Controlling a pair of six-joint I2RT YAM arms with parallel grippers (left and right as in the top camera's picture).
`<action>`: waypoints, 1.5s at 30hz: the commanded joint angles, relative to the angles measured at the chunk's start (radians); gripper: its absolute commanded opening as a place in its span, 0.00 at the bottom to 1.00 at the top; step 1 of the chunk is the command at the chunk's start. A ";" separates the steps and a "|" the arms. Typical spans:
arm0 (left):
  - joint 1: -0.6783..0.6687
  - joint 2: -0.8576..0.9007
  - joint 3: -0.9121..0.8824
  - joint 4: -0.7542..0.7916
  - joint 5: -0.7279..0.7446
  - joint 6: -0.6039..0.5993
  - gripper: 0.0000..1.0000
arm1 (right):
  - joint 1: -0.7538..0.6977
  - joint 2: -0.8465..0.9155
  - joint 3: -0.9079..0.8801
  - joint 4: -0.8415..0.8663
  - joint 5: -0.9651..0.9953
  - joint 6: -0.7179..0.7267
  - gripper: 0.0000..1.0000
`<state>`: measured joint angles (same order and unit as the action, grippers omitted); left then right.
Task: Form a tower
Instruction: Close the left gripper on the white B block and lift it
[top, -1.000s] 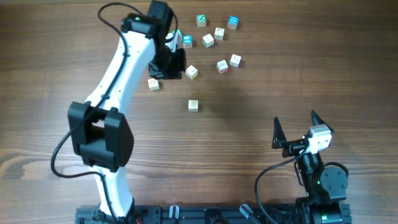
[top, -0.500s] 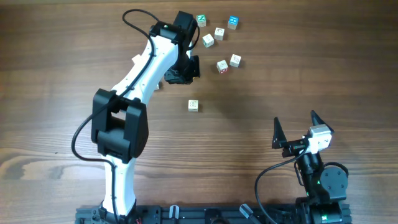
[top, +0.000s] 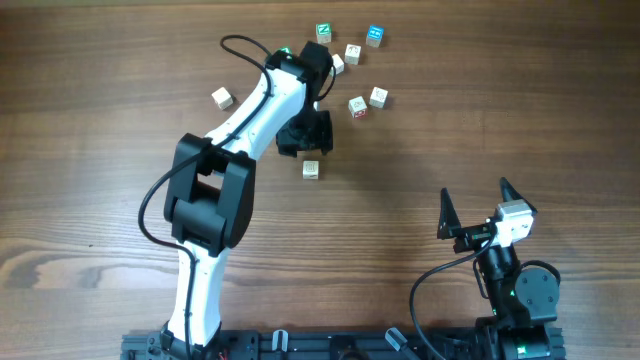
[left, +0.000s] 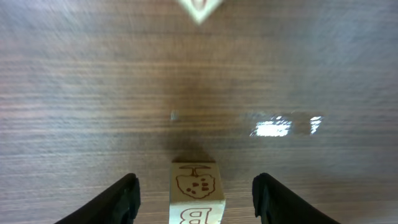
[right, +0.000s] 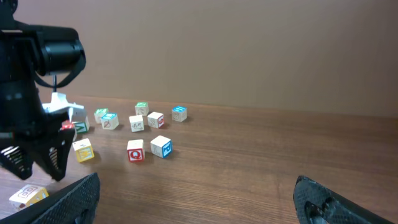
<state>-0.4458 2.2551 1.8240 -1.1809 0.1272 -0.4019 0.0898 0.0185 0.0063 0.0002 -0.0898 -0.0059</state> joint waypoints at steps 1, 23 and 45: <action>-0.021 0.013 -0.039 0.000 -0.010 0.001 0.63 | -0.003 -0.005 -0.001 0.006 -0.016 -0.014 1.00; 0.051 -0.098 -0.044 -0.124 -0.071 0.005 0.20 | -0.003 -0.005 -0.001 0.005 -0.016 -0.014 1.00; 0.312 -0.385 -0.148 -0.150 -0.090 0.106 0.30 | -0.003 -0.005 -0.001 0.006 -0.016 -0.014 1.00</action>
<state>-0.1310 1.8744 1.7424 -1.3754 0.0006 -0.3149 0.0898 0.0185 0.0063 0.0002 -0.0902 -0.0059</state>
